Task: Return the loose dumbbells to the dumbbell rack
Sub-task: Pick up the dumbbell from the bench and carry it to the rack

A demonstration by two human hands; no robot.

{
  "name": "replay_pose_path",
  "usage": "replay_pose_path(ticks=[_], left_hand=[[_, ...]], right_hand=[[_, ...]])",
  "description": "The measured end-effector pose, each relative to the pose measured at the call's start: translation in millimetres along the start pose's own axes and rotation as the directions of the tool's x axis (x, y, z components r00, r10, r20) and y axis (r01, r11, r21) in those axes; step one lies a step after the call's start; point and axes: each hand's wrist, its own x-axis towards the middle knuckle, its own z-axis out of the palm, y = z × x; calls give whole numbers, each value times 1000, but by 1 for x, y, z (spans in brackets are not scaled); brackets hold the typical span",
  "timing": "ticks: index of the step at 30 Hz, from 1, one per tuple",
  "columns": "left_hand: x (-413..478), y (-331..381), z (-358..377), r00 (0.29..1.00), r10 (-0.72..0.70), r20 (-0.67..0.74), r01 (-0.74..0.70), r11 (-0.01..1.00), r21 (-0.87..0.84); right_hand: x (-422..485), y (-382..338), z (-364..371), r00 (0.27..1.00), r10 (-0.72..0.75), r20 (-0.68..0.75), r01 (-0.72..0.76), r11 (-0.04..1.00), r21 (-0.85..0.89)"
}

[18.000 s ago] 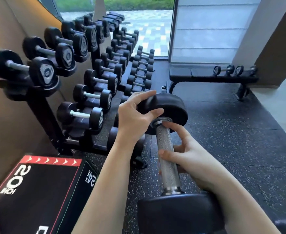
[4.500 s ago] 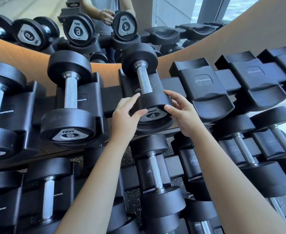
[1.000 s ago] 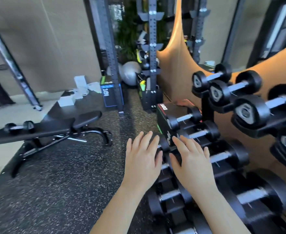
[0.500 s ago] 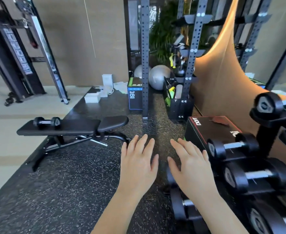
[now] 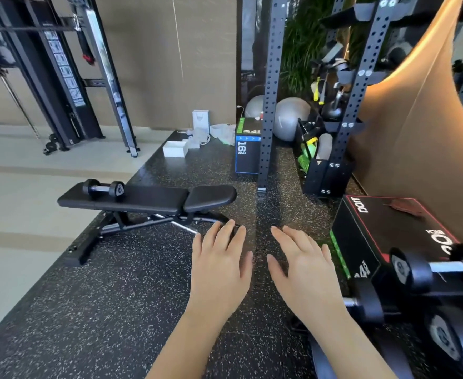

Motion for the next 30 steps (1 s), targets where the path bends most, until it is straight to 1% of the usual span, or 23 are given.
replay_pose_path(ticks=[5, 11, 16, 18, 22, 26, 30], left_hand=[[27, -26, 22, 999, -46, 16, 46, 999, -3], [90, -61, 60, 994, -104, 12, 104, 994, 38], [163, -77, 91, 990, -142, -1, 142, 988, 61], [187, -88, 99, 984, -175, -21, 176, 981, 83], [215, -122, 110, 968, -241, -63, 248, 958, 142], [232, -163, 115, 945, -318, -77, 327, 925, 193], [247, -212, 128, 923, -369, -111, 385, 899, 208]], right_hand=[[38, 0, 27, 998, -19, 63, 18, 1000, 24], [117, 10, 67, 982, -66, 179, 53, 996, 76], [201, 20, 94, 970, -146, 194, 125, 985, 118], [233, 19, 108, 961, -191, 200, 160, 974, 160], [282, 3, 143, 938, -262, 228, 209, 950, 232], [316, -27, 180, 889, -363, 279, 291, 919, 268], [346, -58, 219, 869, -399, 295, 316, 903, 291]])
